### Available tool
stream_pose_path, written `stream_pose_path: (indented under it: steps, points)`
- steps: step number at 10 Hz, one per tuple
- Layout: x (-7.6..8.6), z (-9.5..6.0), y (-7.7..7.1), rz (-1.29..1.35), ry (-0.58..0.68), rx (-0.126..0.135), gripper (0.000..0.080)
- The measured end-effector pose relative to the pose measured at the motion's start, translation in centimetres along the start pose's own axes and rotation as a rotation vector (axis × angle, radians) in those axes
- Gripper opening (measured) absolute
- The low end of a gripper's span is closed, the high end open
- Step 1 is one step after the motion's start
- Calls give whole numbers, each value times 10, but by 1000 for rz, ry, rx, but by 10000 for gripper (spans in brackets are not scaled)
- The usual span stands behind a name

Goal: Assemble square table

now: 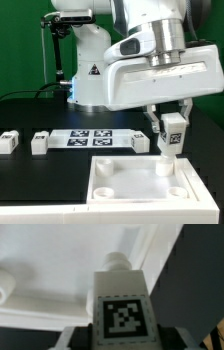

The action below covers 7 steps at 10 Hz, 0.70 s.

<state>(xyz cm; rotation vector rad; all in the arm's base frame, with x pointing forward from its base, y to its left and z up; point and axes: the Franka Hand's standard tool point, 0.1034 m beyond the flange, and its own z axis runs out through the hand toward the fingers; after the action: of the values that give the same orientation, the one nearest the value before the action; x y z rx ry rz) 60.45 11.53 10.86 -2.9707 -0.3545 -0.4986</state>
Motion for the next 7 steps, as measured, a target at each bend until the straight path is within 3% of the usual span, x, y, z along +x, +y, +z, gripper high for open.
stream_pose_path:
  steps: [5,7]
  points:
    - [3,2,3,0,46,-12,287]
    - [19,7,9,-11,57,-12,287]
